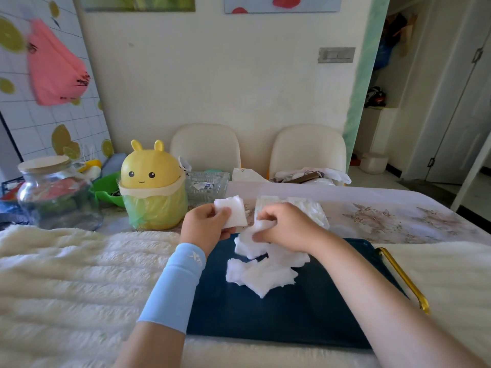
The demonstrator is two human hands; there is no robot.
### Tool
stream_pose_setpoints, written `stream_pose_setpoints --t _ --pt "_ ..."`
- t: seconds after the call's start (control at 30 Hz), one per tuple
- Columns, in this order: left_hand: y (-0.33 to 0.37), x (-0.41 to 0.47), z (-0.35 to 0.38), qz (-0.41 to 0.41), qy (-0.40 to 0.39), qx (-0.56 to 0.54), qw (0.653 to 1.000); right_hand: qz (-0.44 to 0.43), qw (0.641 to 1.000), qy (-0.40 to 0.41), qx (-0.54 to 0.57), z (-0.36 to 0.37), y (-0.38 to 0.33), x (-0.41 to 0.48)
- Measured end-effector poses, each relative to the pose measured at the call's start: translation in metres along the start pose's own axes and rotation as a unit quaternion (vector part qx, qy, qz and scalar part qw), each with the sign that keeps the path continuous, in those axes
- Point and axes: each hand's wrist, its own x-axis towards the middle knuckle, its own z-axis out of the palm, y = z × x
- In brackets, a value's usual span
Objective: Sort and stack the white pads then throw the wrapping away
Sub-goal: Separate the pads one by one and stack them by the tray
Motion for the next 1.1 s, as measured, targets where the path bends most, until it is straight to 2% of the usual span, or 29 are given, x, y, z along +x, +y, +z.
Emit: stream_pose_setpoints --t 0.13,0.27,0.4,0.53,0.7,0.83,0.97,1.1 --pt "0.005 -0.006 0.008 0.022 -0.002 0.025 0.999 0.027 0.988 0.057 0.141 -0.023 0.013 -0.022" --pt "0.012 -0.014 0.020 0.021 -0.048 0.010 0.999 0.014 0.961 0.011 0.275 -0.036 0.026 -0.034" --pt "0.019 -0.024 0.033 -0.006 -0.119 -0.032 0.992 -0.003 0.963 0.011 0.270 -0.044 0.026 -0.035" --pt "0.023 -0.032 0.040 -0.049 -0.172 -0.102 0.979 0.000 0.971 0.055 0.231 -0.042 0.021 -0.036" --pt "0.025 -0.034 0.039 -0.072 -0.174 -0.132 0.973 -0.003 0.977 0.099 0.188 -0.045 0.019 -0.037" --pt "0.023 -0.035 0.039 -0.073 -0.172 -0.115 0.976 -0.018 0.971 0.096 0.216 -0.046 0.011 -0.040" --pt "0.025 -0.037 0.041 -0.089 -0.209 -0.171 0.959 -0.005 0.973 0.117 0.198 -0.037 0.008 -0.037" --pt "0.028 -0.037 0.041 -0.098 -0.240 -0.182 0.948 -0.002 0.976 0.143 0.167 -0.034 0.010 -0.034"
